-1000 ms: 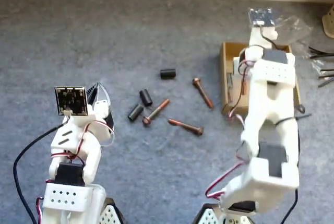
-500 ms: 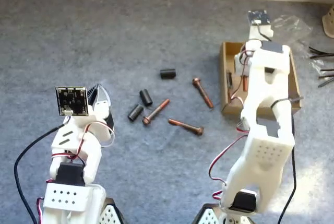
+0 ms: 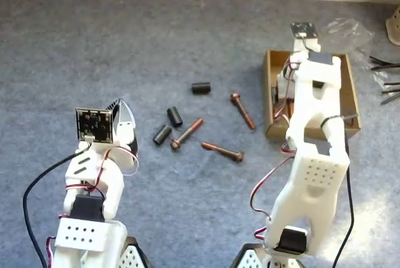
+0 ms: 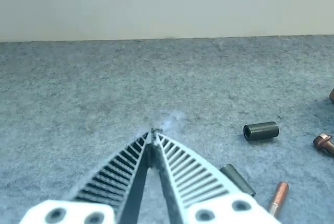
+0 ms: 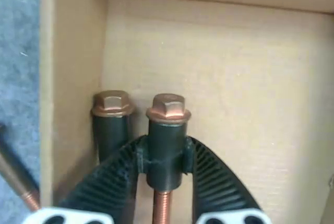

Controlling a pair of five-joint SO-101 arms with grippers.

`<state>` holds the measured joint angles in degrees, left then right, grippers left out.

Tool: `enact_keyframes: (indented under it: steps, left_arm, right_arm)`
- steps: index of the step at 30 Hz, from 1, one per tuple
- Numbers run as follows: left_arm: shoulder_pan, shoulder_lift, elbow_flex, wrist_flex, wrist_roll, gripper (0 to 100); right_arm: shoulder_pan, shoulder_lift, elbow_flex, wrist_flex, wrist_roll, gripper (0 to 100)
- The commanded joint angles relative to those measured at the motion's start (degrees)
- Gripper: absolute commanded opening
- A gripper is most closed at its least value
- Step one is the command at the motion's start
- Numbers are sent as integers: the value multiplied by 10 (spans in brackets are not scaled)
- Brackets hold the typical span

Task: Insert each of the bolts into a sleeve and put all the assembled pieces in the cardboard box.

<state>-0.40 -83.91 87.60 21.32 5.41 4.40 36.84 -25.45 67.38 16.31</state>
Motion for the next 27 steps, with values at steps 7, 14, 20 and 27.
enact_keyframes:
  steps: [7,14,20,27]
  left_arm:
    - [14,-8,0,-10,-8,5]
    - [14,-8,0,-10,-8,5]
    - [14,-8,0,-10,-8,5]
    - [14,-8,0,-10,-9,5]
  right_arm:
    - [-5,-13,-34,-28,6,218]
    - [-5,-22,-53,-16,7,217]
    - [-22,-77,-139,98,7,174]
    - [-74,-137,-211,196,7,5]
